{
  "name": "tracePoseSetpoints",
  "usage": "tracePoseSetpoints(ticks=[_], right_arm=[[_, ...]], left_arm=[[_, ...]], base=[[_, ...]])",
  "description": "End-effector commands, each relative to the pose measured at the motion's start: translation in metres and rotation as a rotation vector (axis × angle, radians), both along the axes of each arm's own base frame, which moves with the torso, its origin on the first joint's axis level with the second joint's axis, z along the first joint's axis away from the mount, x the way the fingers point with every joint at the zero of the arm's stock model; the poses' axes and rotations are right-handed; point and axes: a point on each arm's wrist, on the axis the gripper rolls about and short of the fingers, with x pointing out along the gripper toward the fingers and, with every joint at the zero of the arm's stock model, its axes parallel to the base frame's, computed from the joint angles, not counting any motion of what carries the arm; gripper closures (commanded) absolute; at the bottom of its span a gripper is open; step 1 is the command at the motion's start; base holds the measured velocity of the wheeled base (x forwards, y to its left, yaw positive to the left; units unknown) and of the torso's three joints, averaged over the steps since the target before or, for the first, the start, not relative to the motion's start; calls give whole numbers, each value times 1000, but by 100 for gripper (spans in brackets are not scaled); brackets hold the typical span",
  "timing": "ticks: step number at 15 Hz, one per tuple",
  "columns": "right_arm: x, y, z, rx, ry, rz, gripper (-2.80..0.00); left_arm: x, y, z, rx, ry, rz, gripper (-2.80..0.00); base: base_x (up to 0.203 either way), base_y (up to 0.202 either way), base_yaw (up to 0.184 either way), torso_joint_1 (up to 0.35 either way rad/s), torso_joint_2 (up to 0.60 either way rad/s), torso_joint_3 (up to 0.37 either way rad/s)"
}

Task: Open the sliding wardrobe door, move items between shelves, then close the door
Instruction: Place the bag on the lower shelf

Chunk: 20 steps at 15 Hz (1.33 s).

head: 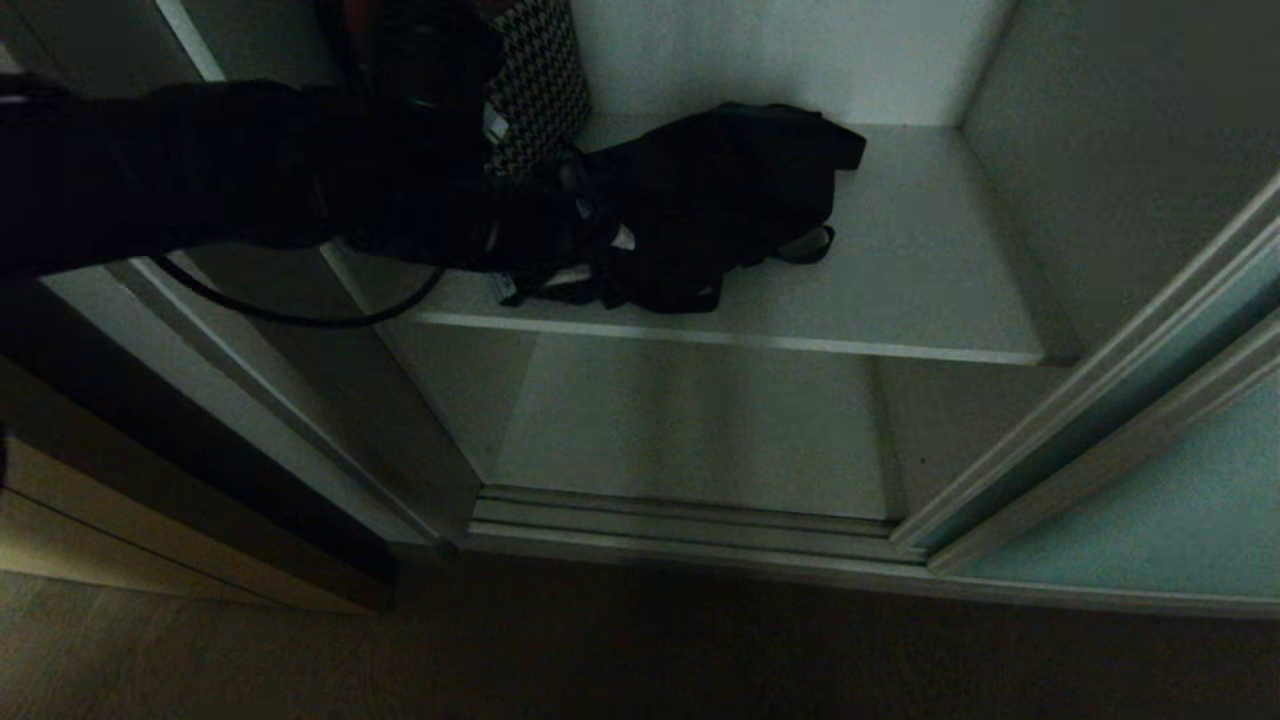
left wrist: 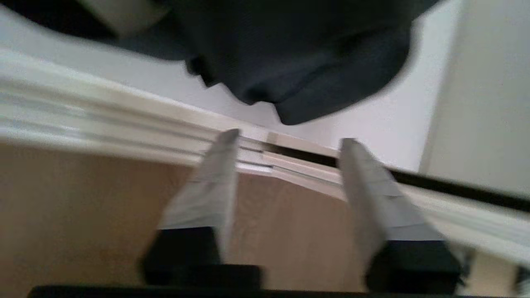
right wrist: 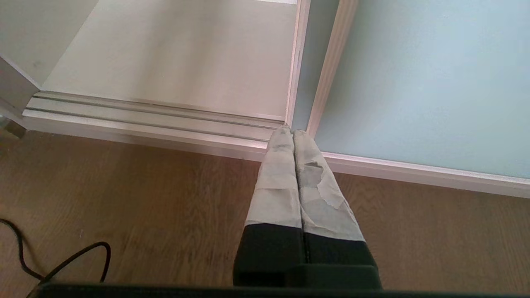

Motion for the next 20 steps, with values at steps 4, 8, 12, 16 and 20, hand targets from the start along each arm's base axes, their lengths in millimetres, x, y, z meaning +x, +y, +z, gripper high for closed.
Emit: tracePoseSetpoints(ticks=[4,8,12,16,20], right_arm=[[0,0,0,0,-1,0,0],[0,0,0,0,-1,0,0],[0,0,0,0,-1,0,0],[0,0,0,0,-1,0,0],[0,0,0,0,-1,0,0]], left_arm=[[22,-7,-17,-75,27,37,-280],[42,5,-12,-167,-76,92,-280],[65,1,-31,-198,-104,113,-280],[80,-6,-48,-210,-122,115,-280],[81,-2,-33,-261,-241,117,-280]], base=[[0,0,0,0,0,0],[0,0,0,0,0,0],[0,0,0,0,0,0],[0,0,0,0,0,0],[0,0,0,0,0,0]])
